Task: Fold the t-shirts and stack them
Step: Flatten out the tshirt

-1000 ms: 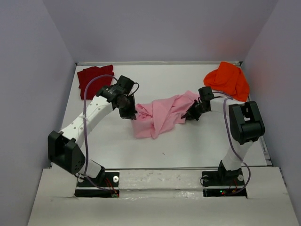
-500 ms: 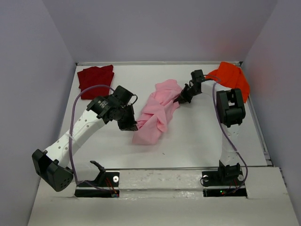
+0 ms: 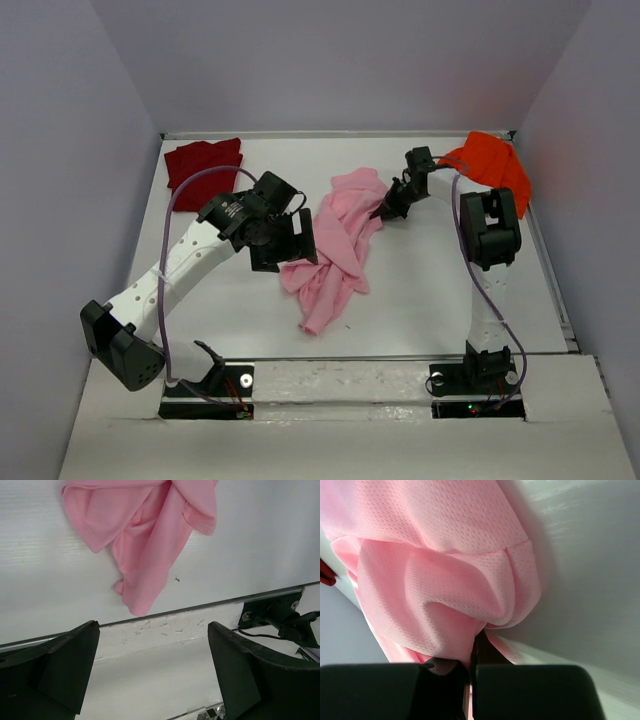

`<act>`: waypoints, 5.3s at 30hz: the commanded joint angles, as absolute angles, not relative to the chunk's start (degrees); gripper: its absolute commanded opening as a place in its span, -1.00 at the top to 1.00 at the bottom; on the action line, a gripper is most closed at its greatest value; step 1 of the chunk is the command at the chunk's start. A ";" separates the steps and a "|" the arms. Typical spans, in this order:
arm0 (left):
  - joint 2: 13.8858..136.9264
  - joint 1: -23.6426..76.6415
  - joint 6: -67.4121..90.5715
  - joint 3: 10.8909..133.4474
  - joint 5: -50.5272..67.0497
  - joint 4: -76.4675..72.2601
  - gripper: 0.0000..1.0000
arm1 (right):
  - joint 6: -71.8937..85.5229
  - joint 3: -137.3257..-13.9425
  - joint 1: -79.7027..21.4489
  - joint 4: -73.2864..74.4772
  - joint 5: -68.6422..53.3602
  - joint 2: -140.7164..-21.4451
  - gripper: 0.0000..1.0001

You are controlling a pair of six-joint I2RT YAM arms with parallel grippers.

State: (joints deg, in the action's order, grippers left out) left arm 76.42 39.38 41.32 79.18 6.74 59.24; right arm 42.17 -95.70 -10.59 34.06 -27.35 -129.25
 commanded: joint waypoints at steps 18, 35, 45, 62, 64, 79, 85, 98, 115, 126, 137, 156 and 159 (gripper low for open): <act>97.73 51.59 10.82 90.52 -12.66 47.38 -0.93 | 38.67 -84.55 -10.55 35.33 -23.20 -124.89 1.00; 103.19 66.88 2.29 93.88 -16.97 45.36 -0.98 | 38.23 -84.64 -10.55 35.24 -24.08 -125.25 1.00; 100.55 66.71 -4.56 85.09 -16.35 39.91 -0.98 | 36.92 -83.85 -10.55 35.42 -24.26 -124.98 1.00; 109.77 65.22 -6.68 86.66 -13.89 35.42 -0.98 | 34.63 -83.50 -8.80 36.56 -24.96 -123.40 1.00; 110.82 65.04 -6.68 86.84 -13.45 34.98 -0.98 | 34.28 -83.32 -8.27 36.74 -25.05 -122.70 1.00; 114.52 60.82 -5.54 89.82 -13.27 35.42 0.26 | 31.82 -81.91 -4.93 38.06 -25.14 -119.79 1.00; 113.82 60.47 -5.01 90.00 -13.45 36.39 0.82 | 31.82 -81.56 -4.39 38.06 -25.31 -119.71 1.00; 110.74 60.82 -3.25 91.05 -8.79 39.02 -0.28 | 32.26 -82.00 -4.39 38.06 -25.40 -120.06 1.00; 113.37 62.93 -1.93 85.96 -5.27 36.92 -0.23 | 32.61 -82.00 -4.39 38.32 -24.79 -119.97 1.00; 118.65 61.26 -1.14 86.57 -5.80 36.83 1.00 | 32.78 -81.91 -4.39 38.67 -24.35 -119.18 1.00; 112.94 59.16 3.95 92.19 -15.47 41.48 1.00 | 31.56 -78.23 -4.39 39.46 -24.17 -117.69 1.00; 112.32 47.65 14.59 106.44 -26.19 52.39 0.96 | 30.41 -69.61 -4.39 41.65 -23.29 -110.57 1.00; 114.95 44.66 14.50 105.12 -29.17 47.75 0.96 | 30.85 -67.24 -4.39 43.67 -22.15 -106.27 1.00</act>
State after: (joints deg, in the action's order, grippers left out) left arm 112.66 48.16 12.84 105.03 -22.85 50.61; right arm 32.21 -69.60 -4.82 38.87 -26.63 -111.11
